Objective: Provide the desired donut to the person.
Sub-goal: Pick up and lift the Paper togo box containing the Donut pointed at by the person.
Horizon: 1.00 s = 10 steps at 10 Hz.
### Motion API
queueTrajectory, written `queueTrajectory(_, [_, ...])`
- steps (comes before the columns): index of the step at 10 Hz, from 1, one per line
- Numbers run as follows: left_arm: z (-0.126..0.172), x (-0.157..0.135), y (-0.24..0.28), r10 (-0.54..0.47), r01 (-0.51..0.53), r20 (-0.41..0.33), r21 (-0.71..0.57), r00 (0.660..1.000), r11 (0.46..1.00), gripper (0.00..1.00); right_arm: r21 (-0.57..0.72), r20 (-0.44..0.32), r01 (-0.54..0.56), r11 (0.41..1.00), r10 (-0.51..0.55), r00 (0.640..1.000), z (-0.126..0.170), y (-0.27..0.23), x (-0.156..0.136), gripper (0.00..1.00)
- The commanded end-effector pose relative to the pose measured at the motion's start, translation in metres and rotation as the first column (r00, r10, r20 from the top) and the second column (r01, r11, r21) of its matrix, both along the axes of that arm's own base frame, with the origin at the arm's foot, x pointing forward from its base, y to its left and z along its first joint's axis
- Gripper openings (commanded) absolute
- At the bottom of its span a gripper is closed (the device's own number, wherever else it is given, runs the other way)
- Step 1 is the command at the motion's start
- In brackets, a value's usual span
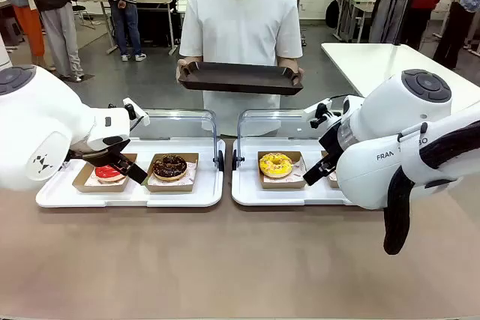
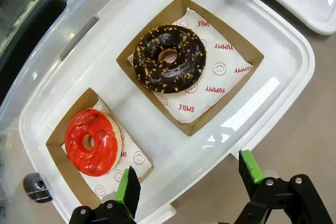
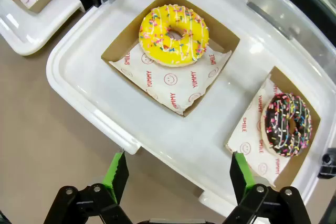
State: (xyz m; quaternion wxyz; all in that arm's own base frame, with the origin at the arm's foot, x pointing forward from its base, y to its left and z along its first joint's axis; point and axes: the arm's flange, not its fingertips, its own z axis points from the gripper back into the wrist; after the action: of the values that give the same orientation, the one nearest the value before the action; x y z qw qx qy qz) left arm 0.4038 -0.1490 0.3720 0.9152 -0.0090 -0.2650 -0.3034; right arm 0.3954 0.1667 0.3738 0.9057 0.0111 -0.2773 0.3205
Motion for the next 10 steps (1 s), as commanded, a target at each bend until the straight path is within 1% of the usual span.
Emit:
queueTrajectory(1, [-0.0001, -0.0001, 0.0000, 0.000, 0.000, 0.000, 0.000, 1.000, 1.000, 1.00, 0.000, 0.000, 0.000, 1.000, 0.000, 1.000, 0.0000, 0.0000, 0.0000, 1.00])
queueTrajectory(10, [-0.0001, -0.0001, 0.0000, 0.000, 0.000, 0.000, 0.000, 1.000, 1.000, 1.00, 0.000, 0.000, 0.000, 1.000, 0.000, 1.000, 0.0000, 0.0000, 0.0000, 1.00])
